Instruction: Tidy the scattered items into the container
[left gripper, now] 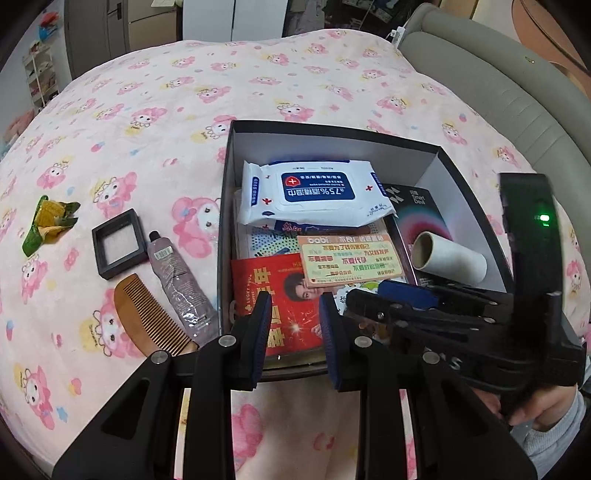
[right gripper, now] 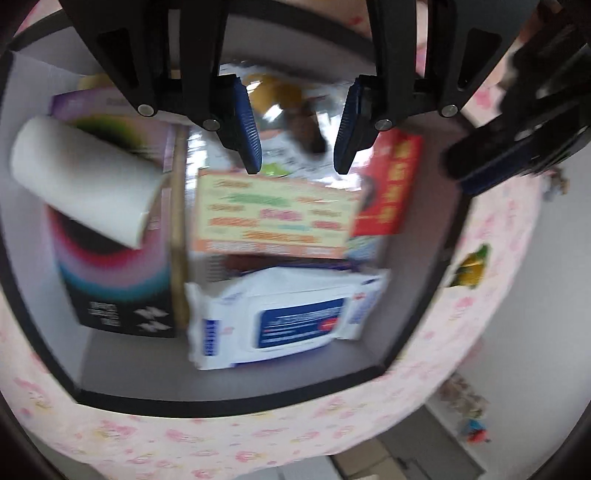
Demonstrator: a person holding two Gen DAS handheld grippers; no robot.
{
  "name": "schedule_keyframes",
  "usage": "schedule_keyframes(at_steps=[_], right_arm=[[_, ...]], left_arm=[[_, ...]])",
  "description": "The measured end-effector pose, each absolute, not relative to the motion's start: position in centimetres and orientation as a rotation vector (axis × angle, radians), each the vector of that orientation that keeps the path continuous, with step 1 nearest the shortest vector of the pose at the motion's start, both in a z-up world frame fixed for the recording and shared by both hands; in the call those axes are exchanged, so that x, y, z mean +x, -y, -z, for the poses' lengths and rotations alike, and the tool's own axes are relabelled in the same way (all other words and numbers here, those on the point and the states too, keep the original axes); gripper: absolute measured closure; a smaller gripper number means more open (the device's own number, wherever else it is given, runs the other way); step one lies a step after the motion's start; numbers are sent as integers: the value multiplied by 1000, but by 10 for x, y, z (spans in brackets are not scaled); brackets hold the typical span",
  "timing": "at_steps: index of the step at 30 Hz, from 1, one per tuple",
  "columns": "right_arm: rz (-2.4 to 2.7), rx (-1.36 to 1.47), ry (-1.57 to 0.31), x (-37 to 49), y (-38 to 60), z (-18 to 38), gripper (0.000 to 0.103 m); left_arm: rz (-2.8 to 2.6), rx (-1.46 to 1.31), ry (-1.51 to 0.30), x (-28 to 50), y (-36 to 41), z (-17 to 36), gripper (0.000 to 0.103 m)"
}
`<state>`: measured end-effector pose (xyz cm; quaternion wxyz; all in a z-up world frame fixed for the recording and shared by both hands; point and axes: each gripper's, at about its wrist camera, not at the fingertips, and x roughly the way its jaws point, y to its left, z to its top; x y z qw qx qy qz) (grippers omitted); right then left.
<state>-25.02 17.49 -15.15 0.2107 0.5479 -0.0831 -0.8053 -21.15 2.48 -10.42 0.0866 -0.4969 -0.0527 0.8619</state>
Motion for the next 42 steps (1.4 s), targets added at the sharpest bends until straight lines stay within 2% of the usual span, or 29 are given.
schedule_keyframes(at_steps=[4,7,10,12,13,19,25,28,36,42], right_arm=[[2380,1491,172,-239,-184,141,66],[2451,1574,125,-243,-194,143,64],[2369,1682,188,-253,-203,155,56],[2319,1694,209,-258,-202,157,42],[2298,1698,216,-261,-201,156,41],[2118,1717,369,-266,-187,165,41],[2212,1615,323,-244,-179,151,42],[2379,1542,244,-225,-184,132,42],[2543,1337,204,-174,-189,78,44],[2564,1257,245,-141,-194,53,44]], left_arm=[[-2539,-1478,163,-211,-29,109,78],[-2526,-1490,159,-214,-34,112,78],[-2518,-1490,163,-218,-37,113,78],[-2519,-1488,159,-220,-38,111,78],[-2521,-1486,157,-221,-38,110,78],[-2523,-1476,163,-220,-35,106,78],[-2518,-1471,161,-213,-31,106,78],[-2511,-1432,176,-205,-30,103,78],[-2520,-1303,256,-164,-31,79,75],[-2543,-1190,160,-120,-34,50,75]])
